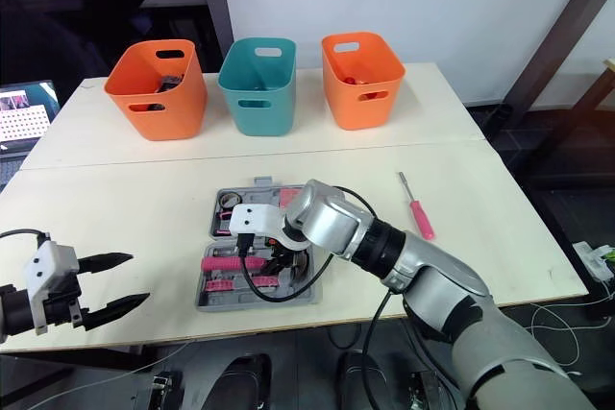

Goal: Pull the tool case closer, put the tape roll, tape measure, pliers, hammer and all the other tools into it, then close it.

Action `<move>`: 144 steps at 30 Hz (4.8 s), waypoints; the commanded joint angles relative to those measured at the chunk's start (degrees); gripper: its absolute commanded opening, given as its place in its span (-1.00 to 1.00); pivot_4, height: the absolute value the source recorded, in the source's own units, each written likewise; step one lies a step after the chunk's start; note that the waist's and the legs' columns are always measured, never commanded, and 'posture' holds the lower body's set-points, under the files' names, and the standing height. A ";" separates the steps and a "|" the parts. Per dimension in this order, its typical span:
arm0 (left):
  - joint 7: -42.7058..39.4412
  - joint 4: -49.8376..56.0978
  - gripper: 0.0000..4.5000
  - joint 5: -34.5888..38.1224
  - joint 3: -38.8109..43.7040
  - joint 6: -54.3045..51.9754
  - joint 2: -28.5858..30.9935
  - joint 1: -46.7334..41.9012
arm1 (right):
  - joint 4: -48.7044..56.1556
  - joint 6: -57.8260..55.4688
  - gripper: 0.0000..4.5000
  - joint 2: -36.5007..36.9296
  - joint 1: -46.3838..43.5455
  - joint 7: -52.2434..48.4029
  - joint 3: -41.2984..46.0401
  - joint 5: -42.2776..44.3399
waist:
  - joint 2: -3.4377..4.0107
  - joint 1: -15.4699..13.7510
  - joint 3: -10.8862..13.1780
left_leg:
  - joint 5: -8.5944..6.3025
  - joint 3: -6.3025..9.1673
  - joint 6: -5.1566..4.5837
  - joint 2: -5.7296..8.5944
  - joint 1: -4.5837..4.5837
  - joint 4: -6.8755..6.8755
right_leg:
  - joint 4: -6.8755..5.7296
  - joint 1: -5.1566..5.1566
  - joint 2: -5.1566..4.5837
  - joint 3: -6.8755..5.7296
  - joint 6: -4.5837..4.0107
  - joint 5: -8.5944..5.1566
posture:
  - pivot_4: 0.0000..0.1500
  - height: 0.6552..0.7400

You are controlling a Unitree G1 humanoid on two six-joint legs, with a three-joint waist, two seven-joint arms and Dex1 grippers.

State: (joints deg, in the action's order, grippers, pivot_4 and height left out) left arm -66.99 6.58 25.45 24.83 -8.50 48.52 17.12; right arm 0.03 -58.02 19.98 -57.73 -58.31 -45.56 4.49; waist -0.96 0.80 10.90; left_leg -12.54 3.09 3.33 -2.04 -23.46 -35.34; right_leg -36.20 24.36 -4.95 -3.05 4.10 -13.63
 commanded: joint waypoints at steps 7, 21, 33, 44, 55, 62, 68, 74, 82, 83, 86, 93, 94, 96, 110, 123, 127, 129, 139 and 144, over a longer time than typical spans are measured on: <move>-2.44 1.07 1.00 1.50 -3.17 -1.99 1.14 -4.47 | 16.16 10.87 0.43 3.59 15.36 5.00 19.22 5.64 | -0.09 0.07 -0.05 | 0.00 -0.02 0.00 0.00 0.02 0.01 | 0.00 -0.02 0.00 0.00 0.00 0.00 | 1.00 1.00; -6.27 1.06 1.00 2.79 -7.12 -6.09 2.77 -11.16 | -0.90 17.88 -0.98 -5.75 18.26 9.63 13.64 1.92 | -0.10 0.33 -0.06 | 0.01 0.02 -0.01 -0.15 0.10 -0.01 | -0.02 -0.06 0.21 0.03 -0.15 0.05 | 1.00 1.00; -5.34 4.35 1.00 3.31 -5.04 -7.36 3.84 -8.36 | -13.65 16.37 -0.98 -11.58 17.86 10.94 9.73 -1.80 | -0.12 0.32 -0.09 | 0.01 0.04 -0.01 -0.23 0.13 -0.01 | -0.02 -0.07 0.28 0.03 -0.21 0.07 | 1.00 1.00; -5.26 4.39 1.00 2.94 -4.51 -7.17 4.13 -7.48 | -18.26 10.11 -0.98 -11.14 20.30 7.28 6.39 -2.71 | 0.11 0.24 -0.77 | 0.01 0.00 -0.01 -0.40 0.24 0.00 | -0.02 -0.11 0.46 0.03 -0.35 0.13 | 1.00 1.00; -5.40 4.25 1.00 2.71 -3.83 -6.85 4.74 -6.37 | -16.63 21.97 -0.98 -12.60 21.62 7.41 10.38 -3.10 | 0.20 0.51 -1.29 | -0.02 -0.09 0.04 -0.55 1.08 0.19 | 0.06 -0.57 0.47 0.02 -0.36 -0.14 | 1.00 1.00; -3.34 2.23 1.00 1.85 -4.65 -5.98 3.81 -8.16 | -2.03 27.32 -0.98 -9.54 21.30 6.91 19.39 1.13 | 0.12 0.12 -1.27 | 0.01 -0.13 0.01 -0.57 0.15 0.10 | -0.04 0.14 0.53 0.02 -0.55 0.07 | 1.00 1.00; -0.04 -0.27 1.00 0.54 -7.34 -8.68 2.85 -11.32 | 10.51 27.01 -0.98 -3.27 26.91 6.63 26.73 5.42 | 0.00 -0.09 -1.33 | 0.01 -0.12 0.01 -0.57 0.14 0.14 | 0.03 0.09 0.54 -0.01 -0.48 0.01 | 1.00 1.00; -1.90 -5.77 1.00 0.11 -6.10 -6.43 3.86 -11.50 | 20.04 19.50 -0.98 2.09 36.74 8.61 40.54 16.01 | -0.11 -0.13 -1.31 | 0.00 -0.15 0.02 -0.58 0.13 0.14 | 0.08 0.09 0.52 -0.01 -0.51 -0.02 | 1.00 1.00; -0.94 -19.99 1.00 0.46 -1.54 0.24 2.37 -14.88 | 27.36 29.42 -0.74 4.23 59.48 20.26 54.54 12.62 | -0.08 -0.39 -1.29 | -0.01 -0.23 0.03 -0.62 0.11 0.16 | 0.15 0.11 0.47 -0.04 -0.39 -0.11 | 1.00 1.00; -0.58 -21.49 1.00 0.93 -0.56 0.66 1.89 -15.07 | 28.11 31.32 -0.64 3.72 63.26 21.23 56.10 12.39 | -0.10 -0.49 -1.30 | -0.01 -0.26 0.03 -0.62 0.10 0.15 | 0.16 0.11 0.44 -0.04 -0.39 -0.10 | 1.00 1.00; -0.54 -25.69 1.00 0.51 1.39 3.71 1.44 -14.43 | 29.55 36.54 0.06 2.31 72.82 23.55 60.28 11.85 | -0.09 -0.32 -1.30 | -0.01 -0.29 0.03 -0.62 0.11 0.15 | 0.17 0.09 0.43 -0.04 -0.37 -0.11 | 1.00 1.00; 1.18 -35.42 1.00 0.23 4.76 8.03 0.71 -15.71 | 30.71 44.01 0.99 -3.09 85.82 28.12 70.60 15.33 | -0.03 -0.10 -1.25 | -0.05 -0.44 0.11 -0.79 0.23 0.15 | 0.19 0.10 0.38 -0.06 -0.36 -0.13 | 1.00 1.00; 1.00 -36.22 1.00 0.09 4.71 8.70 0.63 -15.68 | 30.57 44.24 0.99 -3.33 86.14 28.52 71.30 15.92 | 0.01 -0.03 -1.23 | -0.12 -0.49 0.22 -0.81 0.25 0.15 | 0.23 0.10 0.33 -0.08 -0.36 -0.13 | 1.00 1.00; 0.86 -37.37 1.00 -0.27 4.04 9.94 0.38 -16.21 | 30.04 44.69 0.99 -3.20 85.96 29.16 72.07 16.31 | 0.17 -0.02 -1.13 | -0.16 -0.64 0.28 -0.91 0.27 0.16 | 0.41 0.09 0.26 -0.12 -0.35 -0.13 | 1.00 1.00; -6.08 -13.97 1.00 5.02 -8.42 -9.36 1.21 -23.15 | 37.24 38.47 0.99 -4.32 85.22 37.62 68.38 16.05 | 0.12 -0.22 -1.20 | -0.24 -1.33 0.32 -1.04 0.13 0.31 | 0.73 0.04 -0.05 -0.30 -0.40 0.16 | 1.00 1.00; -13.57 -2.07 1.00 4.26 -26.20 -19.50 1.61 -38.96 | 47.99 17.03 0.99 5.02 76.50 45.21 71.49 22.22 | 0.91 -0.56 -0.68 | -0.06 1.89 0.07 0.76 0.19 0.17 | -0.04 -1.15 -0.65 -1.58 0.08 -1.25 | 1.00 1.00; -11.44 -0.30 1.00 3.92 -26.50 -19.36 0.34 -38.72 | 43.11 4.82 0.99 12.98 65.76 46.04 69.12 22.47 | 0.88 -0.03 -0.67 | -0.06 1.71 0.07 0.72 0.20 0.12 | 0.01 -1.13 -0.64 -1.40 0.09 -1.23 | 1.00 1.00; -10.28 0.74 1.00 3.76 -26.24 -19.47 -0.06 -37.62 | 38.64 -0.90 0.99 15.73 59.79 45.27 68.42 24.02 | 0.79 -0.21 -0.67 | -0.06 1.64 0.07 0.72 0.18 0.12 | 0.02 -1.09 -0.64 -1.34 0.05 -1.19 | 1.00 1.00; -3.95 7.29 1.00 4.76 -19.74 -20.08 1.51 -28.67 | 7.94 -6.93 0.99 24.49 37.56 36.09 58.34 22.54 | 0.72 -0.06 -0.60 | -0.12 1.61 -0.04 0.68 0.08 0.17 | 0.05 -1.01 -0.52 -1.28 -0.07 -1.05 | 1.00 1.00; -0.69 12.14 1.00 5.79 -15.24 -20.88 1.82 -21.73 | -6.35 -2.33 0.99 23.35 29.52 33.36 52.28 18.31 | 0.73 0.11 -0.59 | -0.12 1.42 -0.05 0.68 0.14 0.15 | 0.02 -0.96 -0.51 -1.04 0.02 -0.99 | 1.00 1.00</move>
State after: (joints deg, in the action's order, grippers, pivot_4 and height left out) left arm -68.58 16.35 30.31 6.95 -29.47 49.50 -5.12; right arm -4.20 -62.43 43.44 -25.97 -23.97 6.97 24.03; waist -0.23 0.90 10.31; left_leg -12.66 4.49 3.28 -1.36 -23.32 -35.19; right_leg -36.19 23.41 -5.44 -4.06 4.09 -14.62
